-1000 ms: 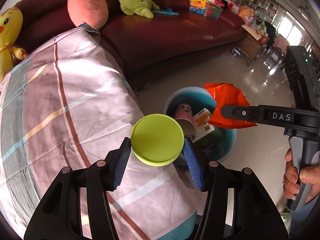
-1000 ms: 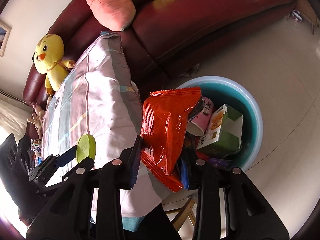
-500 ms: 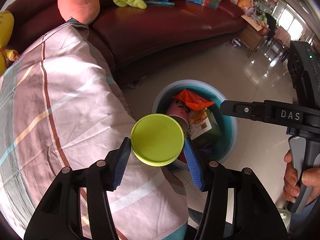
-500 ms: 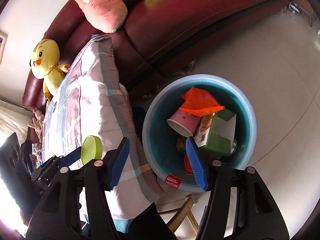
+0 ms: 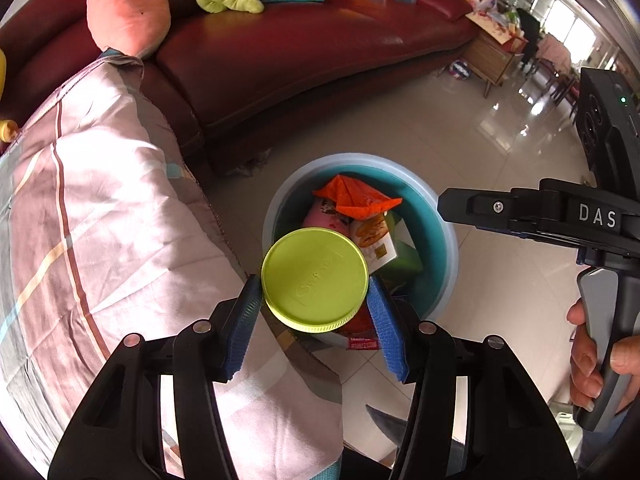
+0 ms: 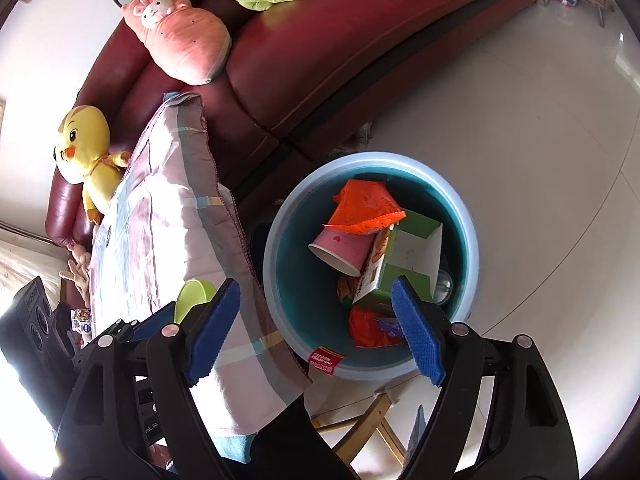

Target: Collect trash

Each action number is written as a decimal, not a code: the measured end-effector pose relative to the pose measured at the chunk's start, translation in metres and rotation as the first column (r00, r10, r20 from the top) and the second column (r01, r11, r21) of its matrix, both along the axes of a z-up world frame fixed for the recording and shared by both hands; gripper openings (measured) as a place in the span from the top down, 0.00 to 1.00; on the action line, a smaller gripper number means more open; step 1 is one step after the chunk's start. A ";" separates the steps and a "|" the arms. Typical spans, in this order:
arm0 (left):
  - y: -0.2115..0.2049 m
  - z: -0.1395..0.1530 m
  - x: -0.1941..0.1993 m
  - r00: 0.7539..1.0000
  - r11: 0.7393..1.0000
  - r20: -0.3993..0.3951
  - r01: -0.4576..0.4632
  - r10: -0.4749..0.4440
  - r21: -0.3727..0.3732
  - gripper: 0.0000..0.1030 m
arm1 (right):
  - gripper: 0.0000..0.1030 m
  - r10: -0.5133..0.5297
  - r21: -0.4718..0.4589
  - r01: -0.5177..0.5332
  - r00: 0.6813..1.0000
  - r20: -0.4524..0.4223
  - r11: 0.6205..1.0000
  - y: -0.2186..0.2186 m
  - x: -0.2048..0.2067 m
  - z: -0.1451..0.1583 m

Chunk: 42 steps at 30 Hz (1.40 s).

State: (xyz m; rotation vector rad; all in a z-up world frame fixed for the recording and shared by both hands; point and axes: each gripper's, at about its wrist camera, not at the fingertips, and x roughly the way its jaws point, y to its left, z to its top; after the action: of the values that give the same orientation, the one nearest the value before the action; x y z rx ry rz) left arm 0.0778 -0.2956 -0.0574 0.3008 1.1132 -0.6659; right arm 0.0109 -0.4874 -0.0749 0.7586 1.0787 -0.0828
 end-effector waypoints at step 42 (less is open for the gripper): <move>-0.053 -0.028 -0.026 0.996 0.995 -0.018 0.085 -0.084 0.052 0.15 | 0.24 -0.100 -0.015 0.099 0.994 -0.043 0.995 -0.029 -0.034 -0.006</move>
State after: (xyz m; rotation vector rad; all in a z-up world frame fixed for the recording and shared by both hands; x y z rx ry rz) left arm 0.0514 -0.3487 -0.0857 0.3902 1.1396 -0.7159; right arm -0.0233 -0.5163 -0.0811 0.8022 1.0812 -0.1916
